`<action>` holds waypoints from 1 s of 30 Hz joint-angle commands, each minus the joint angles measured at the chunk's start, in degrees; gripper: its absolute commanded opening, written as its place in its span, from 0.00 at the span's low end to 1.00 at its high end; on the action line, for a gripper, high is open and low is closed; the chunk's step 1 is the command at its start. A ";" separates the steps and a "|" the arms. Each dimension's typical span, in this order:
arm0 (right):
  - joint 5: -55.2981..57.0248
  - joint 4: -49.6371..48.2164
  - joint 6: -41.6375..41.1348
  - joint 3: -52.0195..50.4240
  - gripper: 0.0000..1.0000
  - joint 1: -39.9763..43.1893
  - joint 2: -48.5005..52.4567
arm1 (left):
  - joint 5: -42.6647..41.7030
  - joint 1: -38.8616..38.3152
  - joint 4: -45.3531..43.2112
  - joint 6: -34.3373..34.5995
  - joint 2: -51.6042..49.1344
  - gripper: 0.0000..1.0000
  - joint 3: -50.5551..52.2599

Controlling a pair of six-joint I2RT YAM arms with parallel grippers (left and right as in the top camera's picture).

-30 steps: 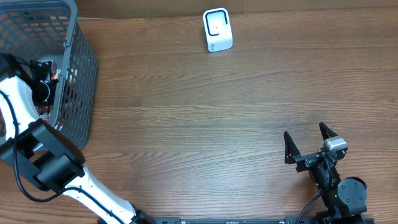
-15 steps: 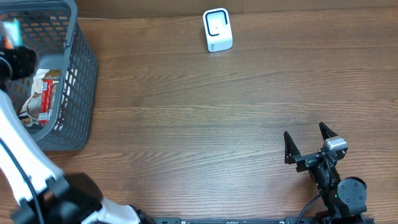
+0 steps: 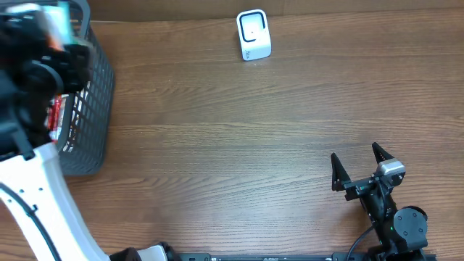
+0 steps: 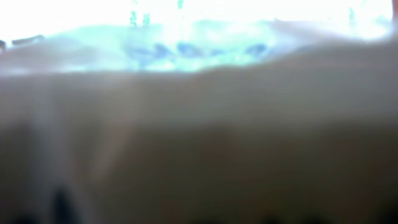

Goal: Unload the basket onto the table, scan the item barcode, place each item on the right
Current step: 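Lift the snack pack out and carry it toward the table centre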

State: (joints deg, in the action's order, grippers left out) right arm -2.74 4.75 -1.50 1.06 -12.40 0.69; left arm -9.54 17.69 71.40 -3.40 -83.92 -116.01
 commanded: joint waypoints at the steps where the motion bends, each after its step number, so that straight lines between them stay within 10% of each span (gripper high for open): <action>1: 0.09 -0.11 -0.24 -0.59 1.00 0.22 -0.52 | 4.98 -7.04 2.45 4.07 0.68 0.38 -0.63; 11: 0.09 -0.11 -0.24 -0.59 1.00 0.22 -0.52 | 8.70 -29.40 2.56 11.43 -4.79 0.35 12.72; 30: 0.09 -0.11 -0.24 -0.59 1.00 0.22 -0.52 | 17.44 -56.13 -29.94 31.61 -20.44 0.31 39.23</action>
State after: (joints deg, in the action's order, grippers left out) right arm -2.72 4.80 -1.50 1.06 -12.40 0.69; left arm 4.97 -37.58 43.13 24.34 -102.41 -76.86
